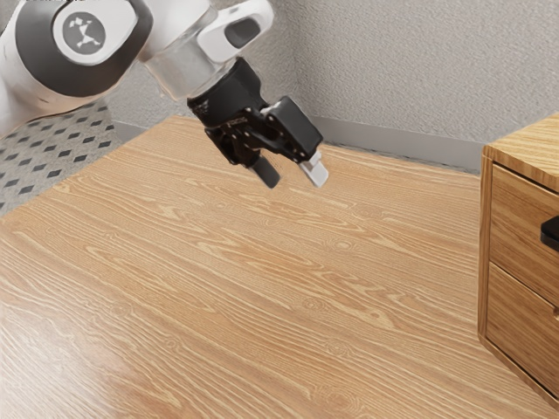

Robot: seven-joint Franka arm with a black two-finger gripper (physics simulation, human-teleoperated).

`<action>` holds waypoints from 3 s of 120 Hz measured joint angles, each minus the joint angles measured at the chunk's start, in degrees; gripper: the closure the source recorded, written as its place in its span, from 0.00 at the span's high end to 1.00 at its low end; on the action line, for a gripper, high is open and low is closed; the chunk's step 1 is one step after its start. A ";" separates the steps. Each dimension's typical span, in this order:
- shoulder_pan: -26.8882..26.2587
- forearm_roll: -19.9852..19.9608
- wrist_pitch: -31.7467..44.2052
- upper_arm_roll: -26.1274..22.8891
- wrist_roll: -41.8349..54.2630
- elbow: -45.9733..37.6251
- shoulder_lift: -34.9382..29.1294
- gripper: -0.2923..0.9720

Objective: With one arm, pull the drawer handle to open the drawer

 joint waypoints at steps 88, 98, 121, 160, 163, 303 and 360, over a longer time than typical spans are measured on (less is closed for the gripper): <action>0.76 6.60 -2.86 -5.63 -57.75 -7.53 -4.23 0.75; 0.35 10.13 -1.32 -9.23 -62.78 -7.13 -3.78 0.75; 0.21 13.25 0.80 -15.65 -72.03 -1.11 1.68 0.75; -1.11 14.11 2.06 -23.34 -82.34 1.38 3.82 0.75; -1.54 14.20 2.33 -23.32 -82.92 1.41 4.21 0.75; -4.95 21.08 27.51 -22.69 -90.50 -0.87 11.68 0.61; -5.50 21.23 30.58 -22.88 -90.34 0.15 15.09 0.61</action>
